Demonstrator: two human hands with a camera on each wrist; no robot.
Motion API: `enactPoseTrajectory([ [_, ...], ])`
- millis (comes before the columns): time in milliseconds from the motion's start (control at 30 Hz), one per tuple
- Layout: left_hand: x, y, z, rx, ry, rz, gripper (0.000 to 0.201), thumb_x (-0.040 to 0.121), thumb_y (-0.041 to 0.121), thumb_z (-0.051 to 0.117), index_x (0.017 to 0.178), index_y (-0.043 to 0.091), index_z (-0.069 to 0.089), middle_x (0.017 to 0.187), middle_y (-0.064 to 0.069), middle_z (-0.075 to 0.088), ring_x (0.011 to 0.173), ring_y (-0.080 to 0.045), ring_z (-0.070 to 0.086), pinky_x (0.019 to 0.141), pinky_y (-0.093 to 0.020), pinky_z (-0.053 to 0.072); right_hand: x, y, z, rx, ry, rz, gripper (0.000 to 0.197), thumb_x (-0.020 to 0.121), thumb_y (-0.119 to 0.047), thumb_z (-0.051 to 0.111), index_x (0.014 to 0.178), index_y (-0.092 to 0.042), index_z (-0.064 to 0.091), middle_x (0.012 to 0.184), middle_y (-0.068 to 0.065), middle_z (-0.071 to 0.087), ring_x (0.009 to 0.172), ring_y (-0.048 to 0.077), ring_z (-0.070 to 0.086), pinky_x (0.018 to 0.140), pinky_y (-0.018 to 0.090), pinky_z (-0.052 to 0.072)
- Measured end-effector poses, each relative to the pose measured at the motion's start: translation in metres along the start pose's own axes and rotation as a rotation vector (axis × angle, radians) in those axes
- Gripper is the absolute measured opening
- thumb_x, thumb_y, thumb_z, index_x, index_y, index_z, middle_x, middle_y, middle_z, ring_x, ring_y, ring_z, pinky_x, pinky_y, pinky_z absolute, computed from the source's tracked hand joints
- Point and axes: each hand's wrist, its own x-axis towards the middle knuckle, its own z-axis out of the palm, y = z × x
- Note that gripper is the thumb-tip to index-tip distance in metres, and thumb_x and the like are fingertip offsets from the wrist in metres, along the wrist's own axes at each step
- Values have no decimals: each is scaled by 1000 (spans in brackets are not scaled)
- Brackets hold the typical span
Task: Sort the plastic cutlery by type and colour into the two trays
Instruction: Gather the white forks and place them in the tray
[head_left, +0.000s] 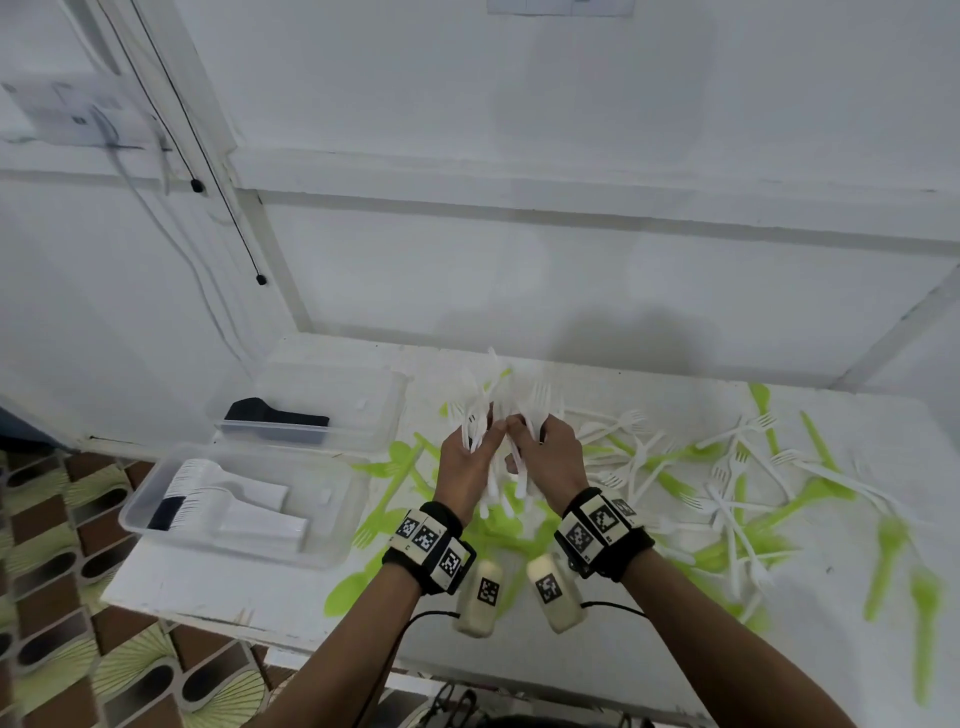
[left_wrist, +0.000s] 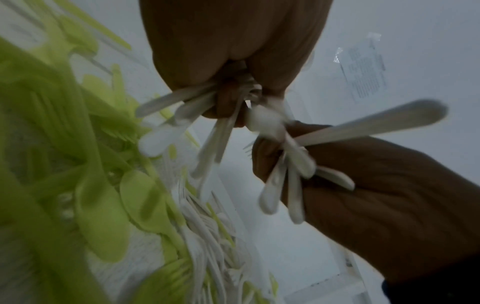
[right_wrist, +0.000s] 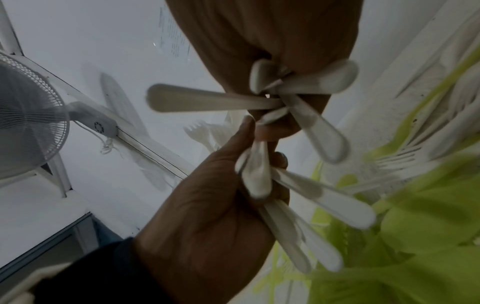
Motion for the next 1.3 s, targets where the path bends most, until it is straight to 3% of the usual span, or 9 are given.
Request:
enactPoseTrajectory([
  [133,-1,3,1,47,8,66,22,97,23,69,109,6,76,104,-11,78,100,-23,73,89,-37,58,2,-1,0,-77,-10,-22,24,94,-28,66,72,-20,64,62,-1,67,49,6,58,49,19,44],
  [267,12,3,-7,193,22,102,17,96,26,71,103,12,77,96,-6,78,93,-25,75,89,-47,59,3,-6,-2,-68,-50,-14,24,100,-30,60,94,-7,64,74,-1,69,49,8,61,50,22,49],
  [333,18,8,-7,219,35,102,14,97,24,69,99,12,75,89,-8,78,85,-28,76,84,-48,60,5,-13,-6,-52,-99,-74,14,99,-22,56,110,-13,56,82,-1,72,50,10,62,52,25,51],
  [600,44,43,6,136,62,101,20,98,22,67,97,3,74,66,-8,68,64,-18,66,65,-24,52,31,-45,-15,0,-1,-217,11,96,-14,63,104,-8,60,79,-1,77,59,18,72,58,19,51],
  [733,55,59,15,129,49,128,14,100,19,65,96,7,72,68,-7,69,63,-16,67,65,-24,55,50,-65,-17,58,-4,-259,10,97,-11,56,104,-4,56,83,2,77,67,20,74,60,28,57],
  [900,67,73,24,78,28,-22,15,100,15,60,96,11,74,78,-9,73,64,-17,63,67,-28,51,67,-82,-24,-160,-61,-352,17,103,-17,48,113,-6,39,74,7,69,53,11,61,53,21,48],
  [1067,75,89,30,-39,-46,-53,20,99,9,57,109,15,74,104,-9,77,71,-17,65,74,-32,52,81,-91,-23,-204,-15,-463,22,105,-25,50,114,-8,39,69,13,68,57,25,66,57,45,56],
  [1200,73,99,39,43,-46,-35,17,101,8,56,105,9,72,85,-10,72,65,-10,66,55,-18,49,86,-106,-23,-159,0,-461,22,106,-23,49,114,-6,37,76,13,71,61,20,71,57,35,58],
  [1300,75,99,40,75,-28,-51,18,100,10,55,106,12,72,81,-9,73,64,-12,66,53,-21,43,90,-109,-22,-281,-10,-510,17,107,-18,44,116,-5,38,73,8,65,61,21,62,59,31,49],
])
